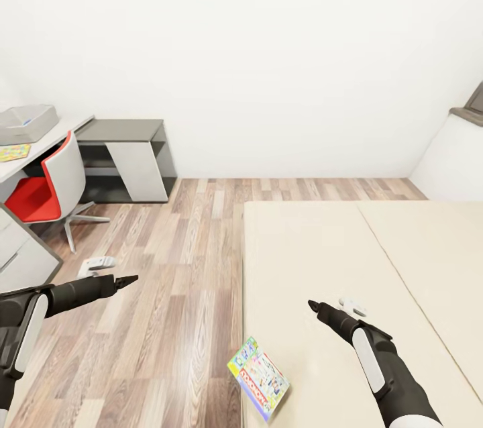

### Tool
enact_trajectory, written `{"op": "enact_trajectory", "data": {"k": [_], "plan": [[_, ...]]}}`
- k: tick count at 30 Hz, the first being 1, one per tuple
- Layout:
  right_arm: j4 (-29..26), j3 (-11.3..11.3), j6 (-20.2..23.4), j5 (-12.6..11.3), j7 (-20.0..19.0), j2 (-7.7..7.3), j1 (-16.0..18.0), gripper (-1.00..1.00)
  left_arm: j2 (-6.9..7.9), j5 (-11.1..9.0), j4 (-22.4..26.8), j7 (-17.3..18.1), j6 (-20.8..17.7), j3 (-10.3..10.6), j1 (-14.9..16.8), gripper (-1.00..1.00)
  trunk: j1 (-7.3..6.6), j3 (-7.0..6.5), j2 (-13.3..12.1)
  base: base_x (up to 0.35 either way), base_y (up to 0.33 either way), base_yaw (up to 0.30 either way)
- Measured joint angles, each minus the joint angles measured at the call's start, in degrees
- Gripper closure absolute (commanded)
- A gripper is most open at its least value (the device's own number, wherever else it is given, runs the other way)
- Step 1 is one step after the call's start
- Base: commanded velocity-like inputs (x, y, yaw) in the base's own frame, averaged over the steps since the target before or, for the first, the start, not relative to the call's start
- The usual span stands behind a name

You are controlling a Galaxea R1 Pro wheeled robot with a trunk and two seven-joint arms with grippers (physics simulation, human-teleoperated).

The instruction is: Put all the toys in the child's room - the three board games (two on the bed and one on the table), the two jigsaw puzzles on the table, and the tennis ball on the table - inside the toy box on the table in the child's room.

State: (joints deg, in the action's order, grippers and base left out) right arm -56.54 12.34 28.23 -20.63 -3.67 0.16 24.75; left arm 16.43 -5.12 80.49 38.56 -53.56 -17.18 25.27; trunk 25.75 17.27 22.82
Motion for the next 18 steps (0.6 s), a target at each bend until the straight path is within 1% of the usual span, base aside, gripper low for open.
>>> {"op": "enact_trajectory", "data": {"k": [18], "plan": [[-0.01, 0.0, 0.0, 0.01, -0.01, 0.0, 0.0, -1.0, 0.0, 0.0, 0.0, 0.0, 0.0, 0.0, 0.0, -1.0, 0.0, -1.69, 0.0, 0.0, 0.0, 0.0]]}}
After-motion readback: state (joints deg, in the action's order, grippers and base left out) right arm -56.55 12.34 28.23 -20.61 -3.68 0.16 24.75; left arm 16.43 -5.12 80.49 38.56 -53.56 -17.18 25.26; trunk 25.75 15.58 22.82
